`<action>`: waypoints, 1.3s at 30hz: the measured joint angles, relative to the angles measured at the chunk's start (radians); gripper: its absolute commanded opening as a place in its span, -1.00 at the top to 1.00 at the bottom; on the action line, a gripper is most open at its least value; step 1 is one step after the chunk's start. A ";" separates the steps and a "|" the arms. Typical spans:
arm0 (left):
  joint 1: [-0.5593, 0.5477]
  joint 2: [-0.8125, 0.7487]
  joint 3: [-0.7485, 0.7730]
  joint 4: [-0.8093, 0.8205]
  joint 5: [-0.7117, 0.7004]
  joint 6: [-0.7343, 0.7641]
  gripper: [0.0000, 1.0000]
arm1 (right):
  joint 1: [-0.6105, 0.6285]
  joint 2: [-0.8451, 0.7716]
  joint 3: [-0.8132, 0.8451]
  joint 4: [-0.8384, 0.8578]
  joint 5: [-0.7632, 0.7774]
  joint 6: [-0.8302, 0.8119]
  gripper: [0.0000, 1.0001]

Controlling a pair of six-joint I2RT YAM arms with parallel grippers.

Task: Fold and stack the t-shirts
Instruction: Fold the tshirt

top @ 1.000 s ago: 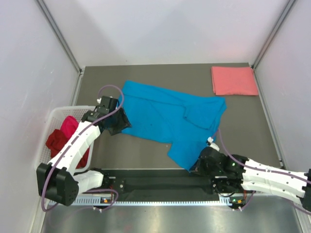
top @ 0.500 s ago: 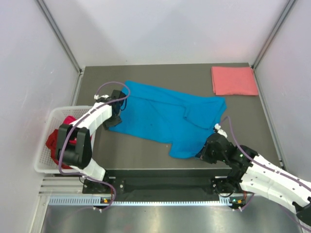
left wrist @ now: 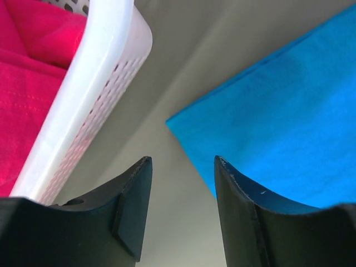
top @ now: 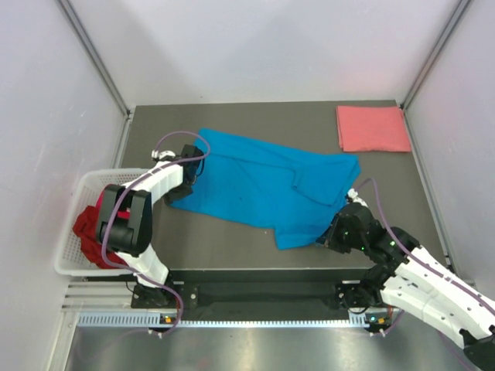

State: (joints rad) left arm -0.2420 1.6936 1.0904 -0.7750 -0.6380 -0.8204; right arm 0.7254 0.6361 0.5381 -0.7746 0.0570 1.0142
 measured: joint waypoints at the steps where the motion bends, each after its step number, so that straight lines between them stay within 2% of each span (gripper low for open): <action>1: 0.001 0.001 -0.004 0.009 -0.007 0.000 -0.04 | -0.006 0.004 0.007 0.000 -0.005 -0.010 1.00; 12: 0.007 0.039 -0.063 0.099 0.008 -0.021 -0.04 | -0.077 0.021 0.019 -0.003 -0.066 -0.086 1.00; 15: 0.004 0.039 -0.072 0.121 0.007 -0.023 0.09 | -0.095 0.021 0.019 -0.008 -0.081 -0.103 1.00; 18: 0.003 0.039 -0.080 0.148 0.006 -0.028 0.45 | -0.115 0.022 0.021 -0.018 -0.091 -0.121 1.00; 19: 0.002 0.042 -0.081 0.158 0.007 -0.030 0.68 | -0.121 0.023 0.023 -0.022 -0.093 -0.126 1.00; 22: 0.001 0.052 -0.079 0.182 0.003 -0.034 1.00 | -0.143 0.036 0.039 -0.037 -0.105 -0.145 1.00; 30: 0.004 0.053 -0.069 0.152 0.009 -0.039 1.00 | -0.222 0.123 0.150 -0.056 -0.118 -0.230 1.00; 39: -0.011 0.023 -0.058 0.097 0.020 0.026 1.00 | -0.310 0.234 0.263 -0.048 -0.165 -0.321 1.00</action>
State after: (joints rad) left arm -0.2527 1.7161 1.0321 -0.6777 -0.6178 -0.7940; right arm 0.4156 0.8700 0.8009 -0.8227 -0.1078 0.6930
